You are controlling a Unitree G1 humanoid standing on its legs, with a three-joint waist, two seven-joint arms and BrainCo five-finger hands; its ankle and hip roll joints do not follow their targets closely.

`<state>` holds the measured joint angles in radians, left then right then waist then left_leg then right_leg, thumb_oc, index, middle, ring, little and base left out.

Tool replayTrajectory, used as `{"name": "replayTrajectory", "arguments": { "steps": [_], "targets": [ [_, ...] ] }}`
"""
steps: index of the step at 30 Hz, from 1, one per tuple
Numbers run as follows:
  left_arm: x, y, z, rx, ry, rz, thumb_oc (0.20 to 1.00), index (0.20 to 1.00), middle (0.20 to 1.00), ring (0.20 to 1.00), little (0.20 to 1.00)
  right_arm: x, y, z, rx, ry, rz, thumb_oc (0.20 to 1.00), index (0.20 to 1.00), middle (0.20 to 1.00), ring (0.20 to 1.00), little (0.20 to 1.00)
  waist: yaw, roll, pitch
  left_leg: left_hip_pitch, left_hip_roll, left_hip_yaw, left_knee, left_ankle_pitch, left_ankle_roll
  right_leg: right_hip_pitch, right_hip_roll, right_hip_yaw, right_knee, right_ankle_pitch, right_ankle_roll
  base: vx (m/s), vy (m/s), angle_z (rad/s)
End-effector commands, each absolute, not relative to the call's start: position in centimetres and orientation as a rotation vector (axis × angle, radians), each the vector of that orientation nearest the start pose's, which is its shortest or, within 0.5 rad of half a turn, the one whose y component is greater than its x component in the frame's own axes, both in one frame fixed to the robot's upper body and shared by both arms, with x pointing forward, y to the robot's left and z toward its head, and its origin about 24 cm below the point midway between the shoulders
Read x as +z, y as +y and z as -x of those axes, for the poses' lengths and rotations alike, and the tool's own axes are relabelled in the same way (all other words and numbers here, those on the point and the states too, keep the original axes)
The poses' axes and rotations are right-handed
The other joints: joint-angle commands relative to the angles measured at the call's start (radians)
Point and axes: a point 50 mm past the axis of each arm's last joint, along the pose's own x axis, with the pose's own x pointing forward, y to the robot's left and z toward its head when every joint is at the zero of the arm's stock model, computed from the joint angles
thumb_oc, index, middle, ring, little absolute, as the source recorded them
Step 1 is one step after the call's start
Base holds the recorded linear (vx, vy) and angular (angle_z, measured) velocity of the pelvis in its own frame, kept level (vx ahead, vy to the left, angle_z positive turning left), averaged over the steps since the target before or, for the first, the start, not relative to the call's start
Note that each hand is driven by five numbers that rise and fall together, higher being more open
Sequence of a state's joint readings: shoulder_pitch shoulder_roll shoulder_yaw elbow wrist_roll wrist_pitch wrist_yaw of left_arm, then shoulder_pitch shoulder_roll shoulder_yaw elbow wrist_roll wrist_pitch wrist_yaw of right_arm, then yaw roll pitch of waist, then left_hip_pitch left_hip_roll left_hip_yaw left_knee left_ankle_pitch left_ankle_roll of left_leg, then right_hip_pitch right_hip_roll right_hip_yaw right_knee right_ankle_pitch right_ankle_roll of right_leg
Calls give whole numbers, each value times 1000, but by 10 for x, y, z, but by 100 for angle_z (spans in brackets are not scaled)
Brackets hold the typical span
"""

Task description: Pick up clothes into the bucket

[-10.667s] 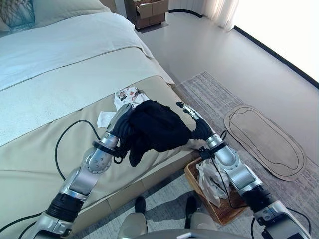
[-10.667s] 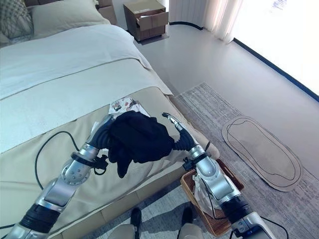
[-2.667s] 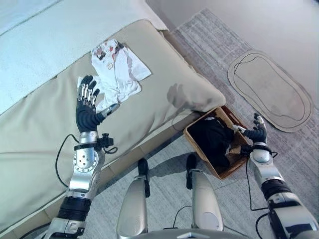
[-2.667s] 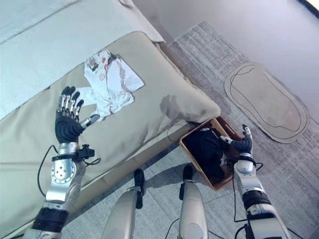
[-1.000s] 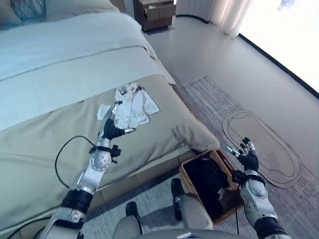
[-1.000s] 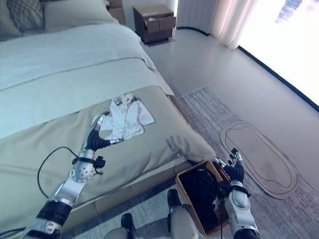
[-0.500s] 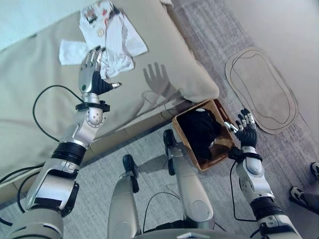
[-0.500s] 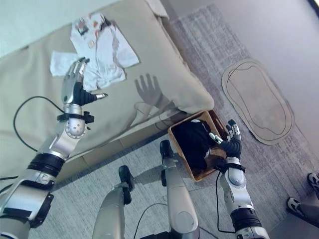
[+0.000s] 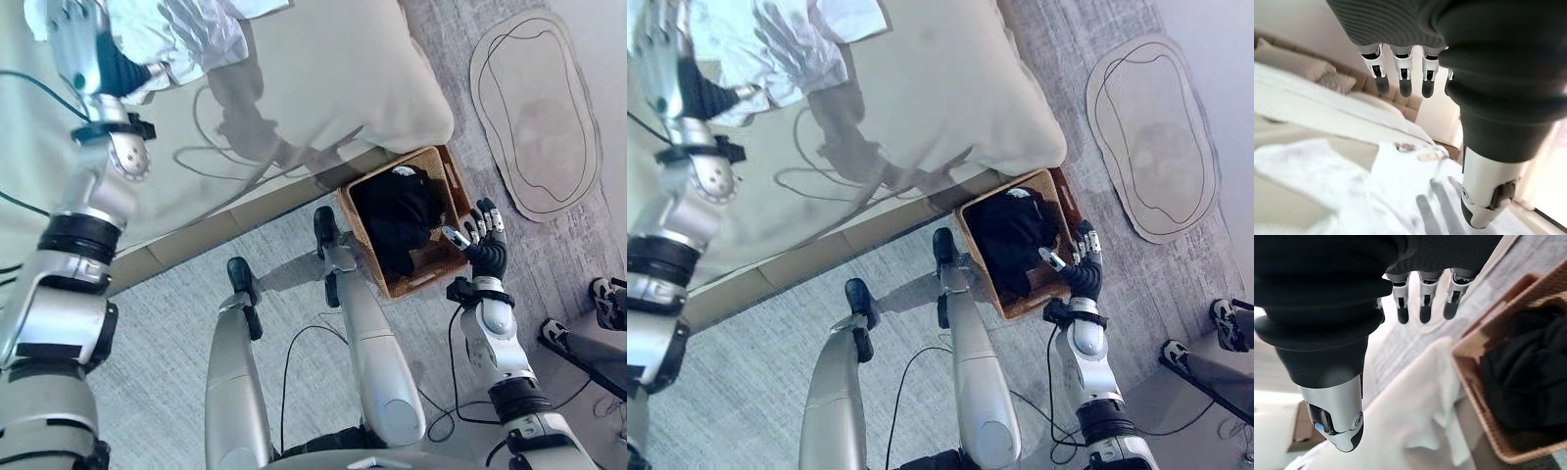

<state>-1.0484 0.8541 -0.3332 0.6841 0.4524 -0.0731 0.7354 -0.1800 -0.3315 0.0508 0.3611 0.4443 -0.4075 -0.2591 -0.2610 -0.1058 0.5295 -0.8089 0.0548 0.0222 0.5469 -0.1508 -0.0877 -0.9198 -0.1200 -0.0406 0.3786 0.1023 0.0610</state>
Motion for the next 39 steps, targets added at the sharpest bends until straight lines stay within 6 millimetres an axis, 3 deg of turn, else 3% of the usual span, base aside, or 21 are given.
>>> {"name": "replayTrajectory", "arguments": {
  "steps": [1,8,9,10,11,17,22,34,35,36,37,38,39],
  "targets": [
    [348,292,-335,969,-899,-1220,1000,1000,1000,1000,1000,60,-252,-262,-370,-276,-121,1000,1000,1000,1000,1000,-27,21,-45,-74,21,-14,101,-69,40,-62,-13,36,-17,18,85,2,-3,3],
    [383,289,-332,972,-937,-1325,1000,1000,1000,1000,1000,59,-253,-262,-357,-275,-130,1000,1000,1000,1000,1000,-33,27,-51,-138,27,-14,121,-77,45,-127,-7,44,-9,24,88,14,-12,-3],
    [387,289,-332,965,-931,-1334,1000,1000,1000,1000,1000,60,-254,-262,-355,-278,-130,1000,1000,1000,1000,1000,-31,39,-55,-135,35,-23,121,-104,43,-133,3,47,5,-4,97,-9,-33,-8],
    [393,287,-334,953,-926,-1344,1000,1000,1000,1000,1000,59,-253,-262,-352,-278,-137,1000,1000,1000,1000,1000,-40,32,-54,-162,25,-19,123,-72,45,-151,-7,46,-5,26,89,67,-9,-10],
    [394,289,-335,949,-900,-1358,1000,1000,1000,1000,1000,59,-253,-262,-347,-276,-131,1000,1000,1000,1000,1000,-37,43,-60,-158,33,-27,124,-100,43,-151,3,47,7,-2,97,0,0,0],
    [410,291,-342,862,-788,-1415,1000,1000,1000,1000,1000,62,-252,-262,-326,-291,-140,1000,1000,1000,1000,1000,-44,49,-66,-214,40,-25,140,-103,44,-209,14,47,16,7,100,9,-4,-2],
    [416,291,-344,821,-740,-1479,1000,1000,1000,1000,1000,66,-253,-261,-324,-314,-153,1000,1000,1000,1000,1000,-55,55,-77,-262,43,-25,148,-101,42,-253,18,44,15,11,103,-2,-5,-1],
    [406,329,-342,791,-447,-1455,1000,1000,1000,1000,1000,81,-253,-261,-289,-380,-204,1000,1000,1000,1000,1000,-74,61,-100,-377,51,-27,235,-127,45,-363,39,41,59,7,102,3,3,-3],
    [401,332,-343,763,-409,-1449,642,642,642,642,642,81,-255,-259,-293,-384,-213,1000,1000,1000,1000,1000,-74,63,-103,-392,49,-28,253,-132,48,-375,39,38,77,0,100,9,17,-7],
    [398,334,-344,753,-398,-1438,363,363,363,363,363,79,-256,-258,-298,-378,-216,1000,1000,1000,1000,1000,-74,64,-105,-400,47,-29,264,-136,49,-382,41,38,86,-3,100,10,16,-7],
    [398,334,-344,752,-397,-1437,363,363,363,363,363,79,-256,-258,-298,-377,-215,1000,1000,1000,1000,1000,-74,66,-106,-402,47,-29,266,-137,49,-383,41,38,87,-4,100,14,19,-4],
    [393,333,-347,735,-388,-1429,200,200,200,200,200,77,-256,-258,-301,-370,-214,1000,1000,1000,1000,1000,-74,66,-110,-404,46,-31,274,-142,51,-387,41,37,94,-8,98,10,20,-5],
    [390,334,-347,729,-384,-1429,200,200,200,200,200,77,-256,-258,-305,-367,-216,1000,1000,1000,1000,1000,-74,67,-112,-406,45,-31,277,-144,53,-389,41,37,97,-7,97,15,29,-4]
  ]
}}
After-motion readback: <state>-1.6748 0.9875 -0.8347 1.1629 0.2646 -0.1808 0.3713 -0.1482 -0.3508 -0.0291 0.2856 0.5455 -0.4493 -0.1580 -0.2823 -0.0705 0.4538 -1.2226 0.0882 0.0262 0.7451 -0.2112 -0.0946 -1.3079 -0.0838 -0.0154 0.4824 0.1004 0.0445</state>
